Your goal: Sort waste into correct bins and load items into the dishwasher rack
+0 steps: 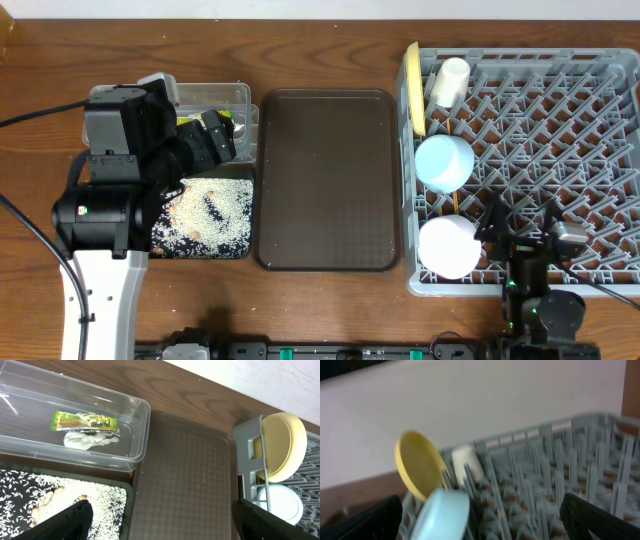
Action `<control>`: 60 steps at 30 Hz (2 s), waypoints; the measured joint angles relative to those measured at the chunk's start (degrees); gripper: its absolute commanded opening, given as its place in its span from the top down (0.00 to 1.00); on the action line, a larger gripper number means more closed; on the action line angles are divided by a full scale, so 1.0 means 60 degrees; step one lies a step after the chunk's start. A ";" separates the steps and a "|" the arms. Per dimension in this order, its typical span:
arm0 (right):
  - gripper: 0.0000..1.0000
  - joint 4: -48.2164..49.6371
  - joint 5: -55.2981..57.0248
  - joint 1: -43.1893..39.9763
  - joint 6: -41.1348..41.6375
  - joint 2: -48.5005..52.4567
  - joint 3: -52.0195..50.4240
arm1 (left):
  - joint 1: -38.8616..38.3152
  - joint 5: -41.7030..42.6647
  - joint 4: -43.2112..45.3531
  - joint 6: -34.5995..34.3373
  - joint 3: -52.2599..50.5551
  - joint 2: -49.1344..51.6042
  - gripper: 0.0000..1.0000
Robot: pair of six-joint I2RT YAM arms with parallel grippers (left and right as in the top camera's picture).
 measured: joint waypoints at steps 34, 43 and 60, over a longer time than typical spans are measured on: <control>0.01 -0.0907 -0.0142 0.1082 -0.3982 -0.0055 -0.0015 | 0.0000 0.0000 0.0000 0.0000 0.0000 0.0000 0.08; 0.01 -0.0907 -0.0127 0.1075 -0.4284 -0.0051 -0.0015 | 0.0000 0.0000 0.0000 0.0000 0.0000 0.0000 0.08; 0.01 -0.0907 -0.0131 0.1075 -0.4320 -0.0051 -0.0015 | 0.0000 0.0000 0.0000 0.0000 0.0000 0.0000 0.08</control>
